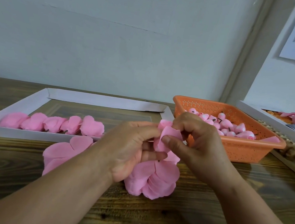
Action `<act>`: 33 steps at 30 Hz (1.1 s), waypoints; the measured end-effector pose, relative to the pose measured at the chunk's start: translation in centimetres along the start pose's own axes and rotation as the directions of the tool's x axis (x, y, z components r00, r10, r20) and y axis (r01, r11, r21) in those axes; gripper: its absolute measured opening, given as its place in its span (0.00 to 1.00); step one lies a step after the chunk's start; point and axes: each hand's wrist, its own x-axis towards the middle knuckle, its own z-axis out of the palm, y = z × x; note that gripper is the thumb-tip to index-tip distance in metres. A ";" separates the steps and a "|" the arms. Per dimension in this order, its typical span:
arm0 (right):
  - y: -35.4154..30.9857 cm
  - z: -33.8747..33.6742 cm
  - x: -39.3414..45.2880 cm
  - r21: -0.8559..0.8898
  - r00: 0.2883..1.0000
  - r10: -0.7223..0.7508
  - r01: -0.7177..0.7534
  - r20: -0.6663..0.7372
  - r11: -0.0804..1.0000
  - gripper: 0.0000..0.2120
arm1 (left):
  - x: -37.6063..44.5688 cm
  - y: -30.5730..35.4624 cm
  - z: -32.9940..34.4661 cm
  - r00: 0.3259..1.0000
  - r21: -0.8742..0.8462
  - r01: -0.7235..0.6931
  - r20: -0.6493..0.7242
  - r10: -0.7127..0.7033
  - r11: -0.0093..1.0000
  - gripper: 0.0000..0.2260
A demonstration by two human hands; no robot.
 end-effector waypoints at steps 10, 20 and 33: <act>0.2 -0.2 0.0 0.067 1.000 0.010 -0.008 -0.017 0.998 0.09 | -0.1 -0.1 0.0 0.997 0.038 -0.073 0.028 0.072 0.997 0.13; -0.6 -1.0 0.0 0.192 0.999 -0.033 0.037 -0.024 0.981 0.10 | -0.2 0.7 -0.3 0.980 -0.154 0.032 0.197 -0.001 0.988 0.08; -1.3 -1.2 -0.3 -0.054 0.982 -0.183 0.180 -0.049 0.982 0.14 | 0.0 0.6 -0.8 0.972 -0.150 0.058 0.232 -0.022 0.987 0.21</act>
